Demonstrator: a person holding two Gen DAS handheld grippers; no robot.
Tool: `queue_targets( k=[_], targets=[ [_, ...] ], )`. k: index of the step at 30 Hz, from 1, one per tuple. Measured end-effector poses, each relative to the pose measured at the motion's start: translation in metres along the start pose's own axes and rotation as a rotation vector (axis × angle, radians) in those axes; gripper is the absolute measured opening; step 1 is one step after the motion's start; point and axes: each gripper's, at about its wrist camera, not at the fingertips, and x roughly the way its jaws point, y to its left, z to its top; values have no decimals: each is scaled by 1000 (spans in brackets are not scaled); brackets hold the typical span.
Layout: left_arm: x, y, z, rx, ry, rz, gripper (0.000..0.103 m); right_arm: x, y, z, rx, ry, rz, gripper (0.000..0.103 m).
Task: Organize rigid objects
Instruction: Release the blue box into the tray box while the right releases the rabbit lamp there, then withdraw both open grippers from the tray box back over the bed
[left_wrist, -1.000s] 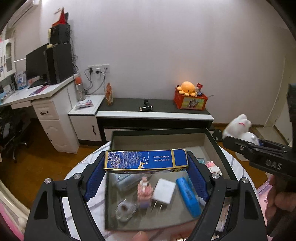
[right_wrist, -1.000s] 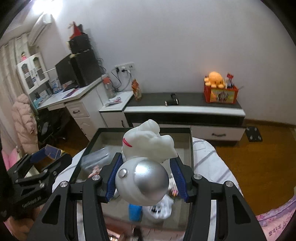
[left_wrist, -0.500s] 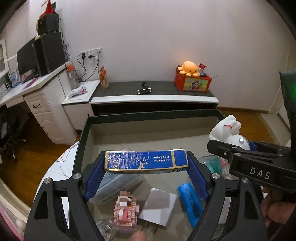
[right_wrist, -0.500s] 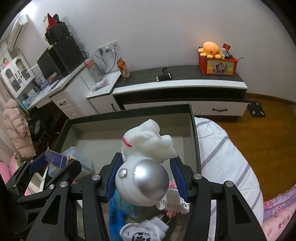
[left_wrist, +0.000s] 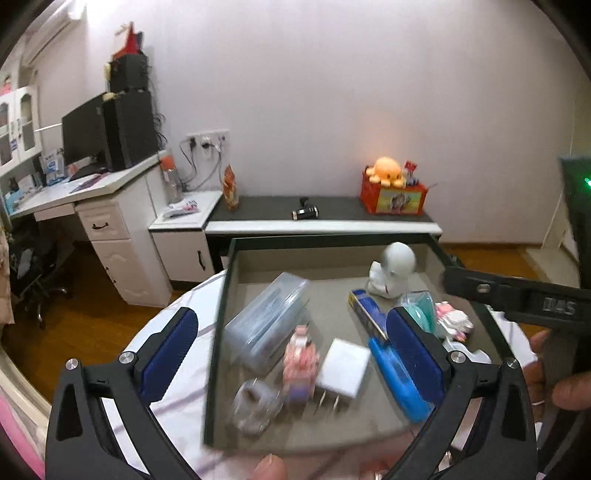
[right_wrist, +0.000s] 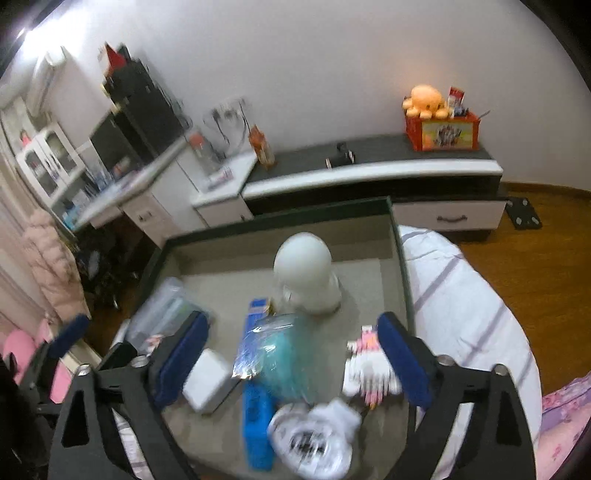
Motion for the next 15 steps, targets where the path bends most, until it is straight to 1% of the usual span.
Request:
queue_targets(
  k=[3,4,6,7,13,15],
  targets=[
    [-32,9,-14,-29,-34,-4,103,-49,12,-33,-9,-86,-4,103],
    [-41,12,-19,-38,-36,-3,103,-57,14,-40,-11,-98,-8,103],
    [-61,16,-31,-52,-37,5,103,-86,19,-68,-12,-131,-34,103],
    [-69,17,-37,-57,-37,5,103,-93,21,-76,-9,-141,-41,103],
    [-118,15,-76,-67,8,-12,103,-150,26,-150,8,-192,-94,103],
    [-134,13,-89,-74,9,-11,103,-160,27,-166,11,-198,-110,103]
  ],
)
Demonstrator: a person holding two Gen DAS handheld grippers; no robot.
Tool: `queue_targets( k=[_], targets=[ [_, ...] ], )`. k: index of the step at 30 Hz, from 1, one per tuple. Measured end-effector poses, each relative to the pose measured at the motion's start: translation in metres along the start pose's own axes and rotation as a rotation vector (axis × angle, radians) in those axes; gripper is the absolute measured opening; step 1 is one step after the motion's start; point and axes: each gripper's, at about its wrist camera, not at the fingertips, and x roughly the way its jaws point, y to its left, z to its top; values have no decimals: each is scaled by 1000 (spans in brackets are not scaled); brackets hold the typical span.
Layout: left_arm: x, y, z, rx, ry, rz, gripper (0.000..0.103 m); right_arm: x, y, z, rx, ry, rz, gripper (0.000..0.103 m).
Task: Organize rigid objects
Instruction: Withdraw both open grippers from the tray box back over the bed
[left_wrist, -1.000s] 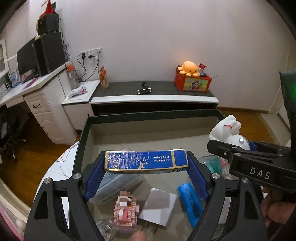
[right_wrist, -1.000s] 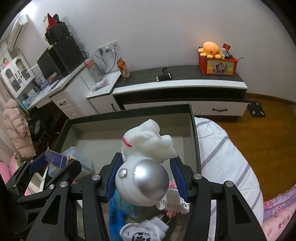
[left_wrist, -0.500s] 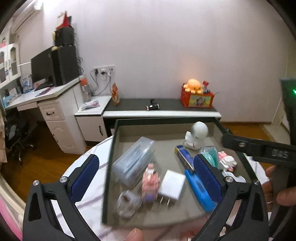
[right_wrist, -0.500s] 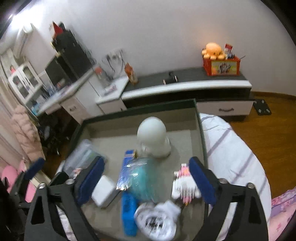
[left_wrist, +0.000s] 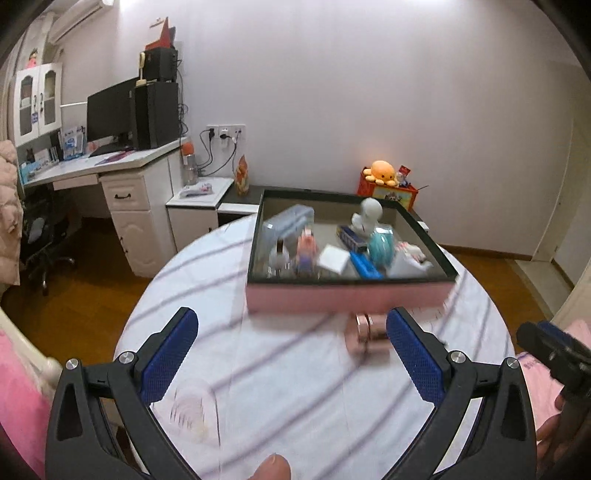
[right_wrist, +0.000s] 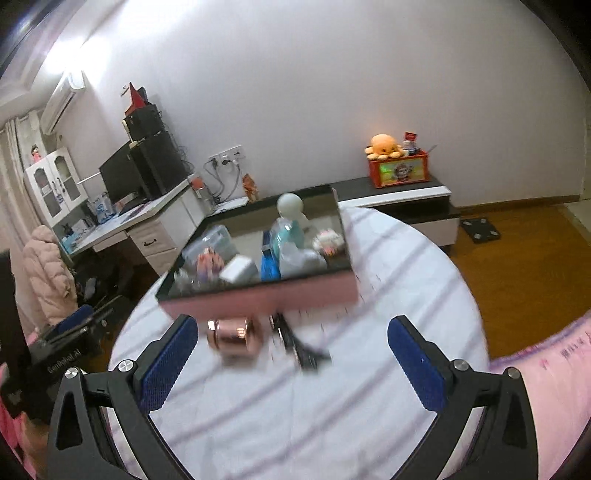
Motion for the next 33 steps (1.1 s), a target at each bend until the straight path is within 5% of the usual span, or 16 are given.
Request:
queue_targets(
  k=[12,33],
  targets=[
    [-46,2,-46,6,24,23,103,-32,37,-51,-117,22,39,103],
    [-41,8,-56,-9,56,35,103,-24,14,-55,-71,61,6,103]
  ],
)
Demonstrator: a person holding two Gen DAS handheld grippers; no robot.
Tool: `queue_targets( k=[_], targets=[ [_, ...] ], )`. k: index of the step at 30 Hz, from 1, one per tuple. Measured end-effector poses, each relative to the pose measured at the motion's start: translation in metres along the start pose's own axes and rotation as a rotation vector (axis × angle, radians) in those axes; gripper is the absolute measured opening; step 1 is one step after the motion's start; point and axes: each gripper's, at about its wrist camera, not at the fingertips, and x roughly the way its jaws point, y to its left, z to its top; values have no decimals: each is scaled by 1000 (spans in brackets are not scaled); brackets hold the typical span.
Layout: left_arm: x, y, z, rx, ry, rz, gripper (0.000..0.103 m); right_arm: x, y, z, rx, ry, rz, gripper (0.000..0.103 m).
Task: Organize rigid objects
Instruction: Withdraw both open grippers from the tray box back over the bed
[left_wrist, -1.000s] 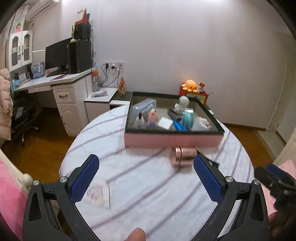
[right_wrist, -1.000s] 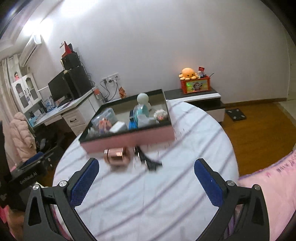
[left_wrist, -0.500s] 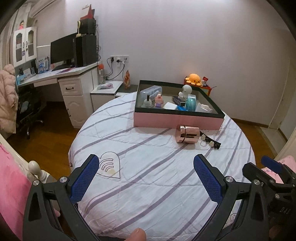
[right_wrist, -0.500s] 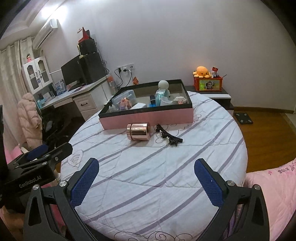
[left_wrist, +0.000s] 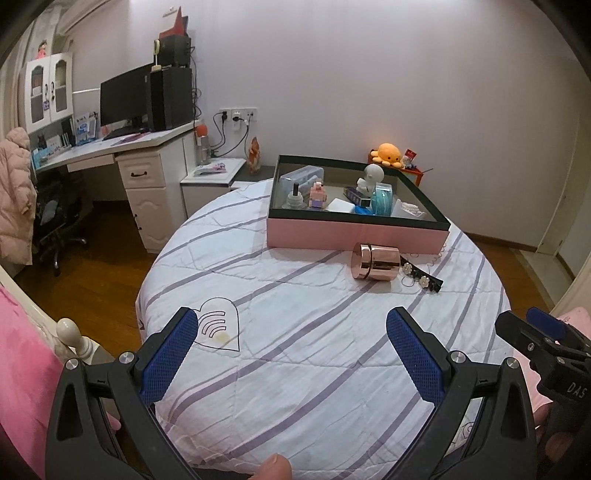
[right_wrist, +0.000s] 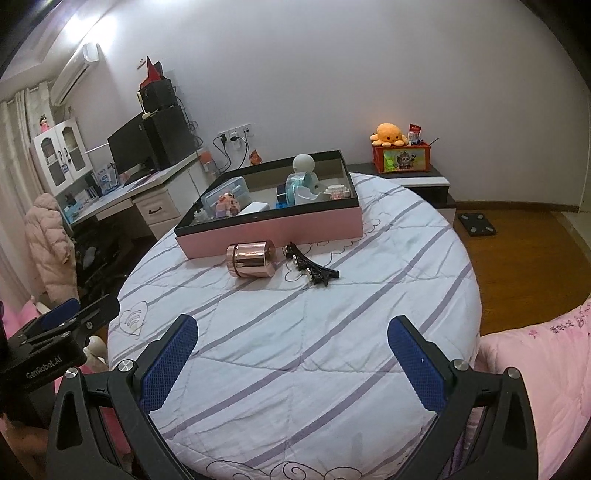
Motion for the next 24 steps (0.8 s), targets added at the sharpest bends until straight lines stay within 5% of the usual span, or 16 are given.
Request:
queue_targets(
  k=[24],
  targets=[
    [11,-5,-8,12,37,-8,103,8,-10,-2,9,19,-19,103]
  ],
)
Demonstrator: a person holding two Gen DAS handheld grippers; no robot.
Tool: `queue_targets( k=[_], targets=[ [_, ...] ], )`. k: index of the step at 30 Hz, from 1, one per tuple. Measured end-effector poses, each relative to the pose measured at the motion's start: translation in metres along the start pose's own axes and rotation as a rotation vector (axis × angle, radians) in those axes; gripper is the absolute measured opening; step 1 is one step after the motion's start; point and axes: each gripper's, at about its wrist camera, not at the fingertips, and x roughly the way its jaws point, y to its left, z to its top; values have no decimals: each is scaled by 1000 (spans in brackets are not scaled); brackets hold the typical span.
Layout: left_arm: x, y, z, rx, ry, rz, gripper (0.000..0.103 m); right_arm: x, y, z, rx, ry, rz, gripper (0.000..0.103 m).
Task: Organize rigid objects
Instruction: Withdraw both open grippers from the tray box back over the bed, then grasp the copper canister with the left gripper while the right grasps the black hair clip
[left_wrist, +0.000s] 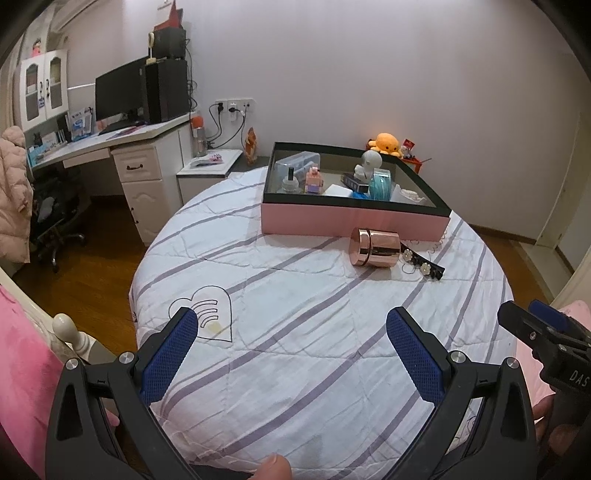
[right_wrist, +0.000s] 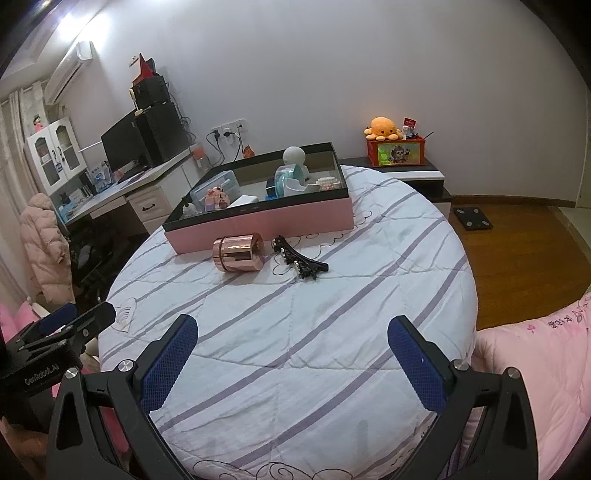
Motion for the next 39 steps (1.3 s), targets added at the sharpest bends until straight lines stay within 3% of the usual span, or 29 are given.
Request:
queue_targets(
  k=[17,26,39],
  targets=[
    [10,-6,-2,11,17,-9,103,8,-5,-2,-2,9,-12,103],
    [63,-49,16,82,73,-63,103,53,-27,8,-52,77,-99,103],
    [145,-82,37,130,162,-57,103,108,-41,21,-159,178,-102,103]
  ],
)
